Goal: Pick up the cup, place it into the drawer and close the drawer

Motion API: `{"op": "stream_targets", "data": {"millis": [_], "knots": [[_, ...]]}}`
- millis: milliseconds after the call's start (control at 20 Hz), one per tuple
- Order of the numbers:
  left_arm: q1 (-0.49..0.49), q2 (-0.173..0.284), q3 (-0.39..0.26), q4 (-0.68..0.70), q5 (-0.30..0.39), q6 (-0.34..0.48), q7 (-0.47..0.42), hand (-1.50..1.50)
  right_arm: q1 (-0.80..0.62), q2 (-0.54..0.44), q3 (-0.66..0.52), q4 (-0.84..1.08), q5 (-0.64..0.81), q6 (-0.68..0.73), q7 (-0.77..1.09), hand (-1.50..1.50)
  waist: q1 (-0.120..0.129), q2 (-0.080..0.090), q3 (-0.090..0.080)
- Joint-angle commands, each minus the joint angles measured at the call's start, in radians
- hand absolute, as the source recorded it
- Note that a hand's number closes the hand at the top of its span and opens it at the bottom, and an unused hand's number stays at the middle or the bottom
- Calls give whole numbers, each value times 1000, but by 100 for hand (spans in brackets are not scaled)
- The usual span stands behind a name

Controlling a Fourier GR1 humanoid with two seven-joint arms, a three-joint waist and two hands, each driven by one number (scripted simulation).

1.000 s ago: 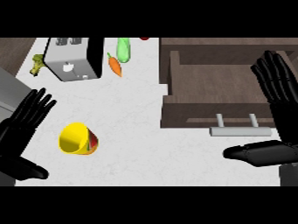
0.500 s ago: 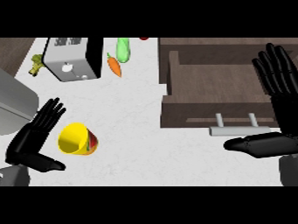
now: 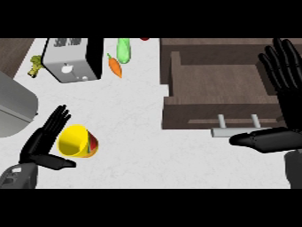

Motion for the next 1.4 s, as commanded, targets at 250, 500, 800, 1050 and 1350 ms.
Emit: {"op": "stream_targets", "data": {"millis": [250, 500, 800, 1050, 1350], "knots": [[-119, -18, -8, 283, -71, 25, -253, -150, -42, -4, 12, 1, 0, 2, 38, -150, -11, 5, -2], [-123, 6, -7, 321, -75, 0, -318, -150, -8, -21, -21, -7, -39, 32, 19, -150, -22, 9, -4], [-139, 7, -21, 344, -91, -8, -358, -150, -49, -46, -46, 1, -59, 33, 62, -150, -22, 10, -4], [-156, -35, -22, 366, -94, 18, -375, -150, -16, -27, -34, -13, -54, 30, 41, -150, -26, 9, -4], [-198, -86, -26, 369, -73, -94, -323, -150, -58, -40, -35, 34, -38, 34, 31, -150, -22, 11, -4]]}}
